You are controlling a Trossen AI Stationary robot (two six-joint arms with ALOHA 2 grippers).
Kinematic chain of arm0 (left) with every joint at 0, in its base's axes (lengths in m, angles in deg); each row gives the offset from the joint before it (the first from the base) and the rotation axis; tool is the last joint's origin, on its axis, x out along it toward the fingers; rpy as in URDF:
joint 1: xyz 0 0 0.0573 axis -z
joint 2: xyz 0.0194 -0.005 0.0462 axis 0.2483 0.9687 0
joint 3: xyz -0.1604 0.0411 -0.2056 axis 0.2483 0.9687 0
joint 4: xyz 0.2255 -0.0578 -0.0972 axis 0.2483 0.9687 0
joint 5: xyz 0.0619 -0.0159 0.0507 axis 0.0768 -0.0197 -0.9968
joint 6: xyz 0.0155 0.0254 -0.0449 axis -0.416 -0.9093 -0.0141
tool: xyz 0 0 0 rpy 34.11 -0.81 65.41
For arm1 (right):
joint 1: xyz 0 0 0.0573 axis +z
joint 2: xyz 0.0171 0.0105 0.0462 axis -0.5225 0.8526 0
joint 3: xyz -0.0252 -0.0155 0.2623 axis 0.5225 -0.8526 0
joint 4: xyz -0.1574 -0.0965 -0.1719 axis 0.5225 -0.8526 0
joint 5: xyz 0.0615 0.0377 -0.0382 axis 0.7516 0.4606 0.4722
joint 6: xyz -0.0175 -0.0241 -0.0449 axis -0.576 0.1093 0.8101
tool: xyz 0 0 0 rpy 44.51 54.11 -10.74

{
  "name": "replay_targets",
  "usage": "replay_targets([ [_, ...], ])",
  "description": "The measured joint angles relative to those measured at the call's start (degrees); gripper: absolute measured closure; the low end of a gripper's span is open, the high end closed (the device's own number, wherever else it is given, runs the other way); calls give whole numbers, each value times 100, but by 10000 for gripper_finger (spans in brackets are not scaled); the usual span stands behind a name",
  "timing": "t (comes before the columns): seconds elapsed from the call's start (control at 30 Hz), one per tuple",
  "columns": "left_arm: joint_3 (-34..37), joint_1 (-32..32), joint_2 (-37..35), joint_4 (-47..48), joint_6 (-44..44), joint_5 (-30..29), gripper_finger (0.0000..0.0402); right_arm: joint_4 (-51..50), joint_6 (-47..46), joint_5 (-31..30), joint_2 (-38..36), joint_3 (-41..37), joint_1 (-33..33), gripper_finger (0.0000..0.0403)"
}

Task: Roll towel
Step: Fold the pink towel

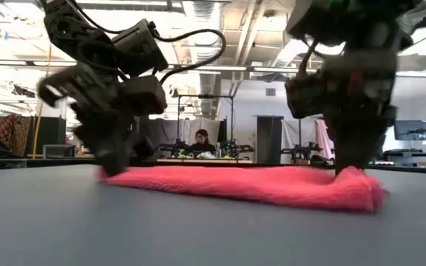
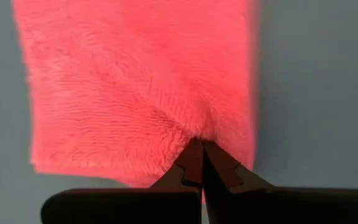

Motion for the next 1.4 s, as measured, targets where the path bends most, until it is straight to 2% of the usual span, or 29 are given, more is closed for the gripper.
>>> replay_targets([
  [0.17,-96,247,-1,24,-26,236,401,-1138,362,-451,-813,-13,-953,382],
  [0.23,-135,258,-1,20,-40,224,402,-1223,597,-388,-1107,-13,-1205,382],
  [0.33,-205,241,-3,25,-36,86,401,-932,757,-174,-1502,-13,-1256,382],
  [0.43,-287,241,-3,32,-34,-222,401,-452,681,-147,-1714,0,-947,382],
  [0.53,-390,241,-3,-9,-56,-426,401,-89,375,-130,-1605,0,-466,382],
  [0.7,-661,235,-6,-18,-200,-477,401,430,-376,-565,-867,4,357,382],
  [0.83,-891,154,-10,-4,-391,-401,401,465,-1199,-943,-340,4,800,382],
  [1.0,-943,-182,-14,215,-592,-1181,401,487,-2106,-1065,102,6,1232,382],
  [1.13,-938,-527,-6,728,-822,-1803,402,532,-2593,-1150,205,25,1551,382],
  [1.4,-610,-913,-4,885,-967,-1785,401,379,-2735,-1120,-97,-2,1858,382],
])
